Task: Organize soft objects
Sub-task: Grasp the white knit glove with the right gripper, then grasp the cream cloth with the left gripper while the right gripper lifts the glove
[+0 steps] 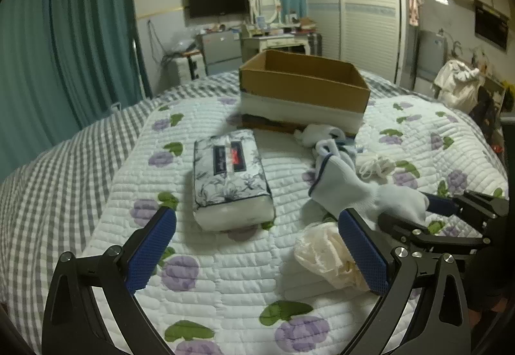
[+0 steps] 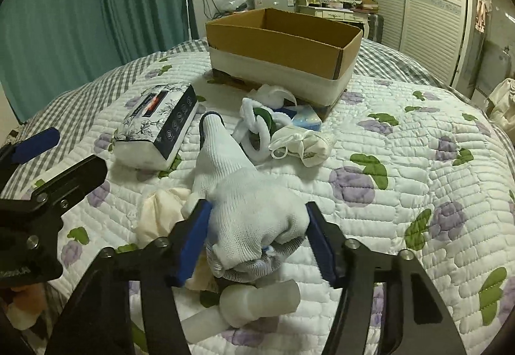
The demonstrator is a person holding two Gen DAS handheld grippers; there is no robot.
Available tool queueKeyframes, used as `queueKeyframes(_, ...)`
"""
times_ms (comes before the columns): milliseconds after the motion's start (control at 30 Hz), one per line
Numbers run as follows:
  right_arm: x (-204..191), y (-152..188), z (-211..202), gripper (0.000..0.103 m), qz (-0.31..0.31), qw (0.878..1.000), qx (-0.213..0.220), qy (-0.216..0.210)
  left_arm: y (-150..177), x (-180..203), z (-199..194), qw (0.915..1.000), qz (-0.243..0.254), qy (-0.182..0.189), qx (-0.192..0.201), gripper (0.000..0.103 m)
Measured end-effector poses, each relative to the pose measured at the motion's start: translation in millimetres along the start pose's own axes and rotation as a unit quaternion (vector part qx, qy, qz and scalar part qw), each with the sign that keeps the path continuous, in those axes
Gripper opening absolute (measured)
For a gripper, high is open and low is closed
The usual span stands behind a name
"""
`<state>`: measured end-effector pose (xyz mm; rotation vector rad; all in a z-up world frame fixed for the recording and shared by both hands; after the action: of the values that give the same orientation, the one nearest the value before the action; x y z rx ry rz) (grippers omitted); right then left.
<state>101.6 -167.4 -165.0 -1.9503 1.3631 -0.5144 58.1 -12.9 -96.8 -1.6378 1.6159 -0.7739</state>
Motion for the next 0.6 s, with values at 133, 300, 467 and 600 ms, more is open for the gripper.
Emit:
queueKeyframes(133, 9.7, 2.1, -16.7, 0.047, 0.016, 1.0, 0.02, -0.009, -3.9, 3.7, -4.7, 1.0, -0.001, 0.004, 0.006, 0.102)
queueKeyframes(300, 30.1, -5.1, -54.1, 0.046, 0.031, 0.997, 0.067, 0.006, -3.4, 19.4, -3.4, 0.9997, -0.004, 0.024, -0.004, 0.102)
queueKeyframes(467, 48.1, -8.4, -73.5, 0.046, 0.037, 0.995, 0.083, 0.037, 11.9, 44.4, 11.4, 0.9979, 0.008, 0.051, -0.038, 0.097)
queueKeyframes(600, 58.7, -7.7, -71.5, 0.046, 0.051, 0.995, 0.08, 0.037, 29.6, 58.9, 35.6, 0.9937, 0.005, 0.076, -0.083, 0.095)
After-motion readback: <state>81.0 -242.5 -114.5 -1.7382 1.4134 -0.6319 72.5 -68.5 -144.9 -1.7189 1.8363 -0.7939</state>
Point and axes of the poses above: each gripper's, at about its wrist camera, not at the fingertips, and z roughly the way its jaws point, x to its right, y to its underside, the point moved 3 cm from there along z, roughly the way its jaws point, and after that the axes turned 1 degree about x, right-handed, at the moved point
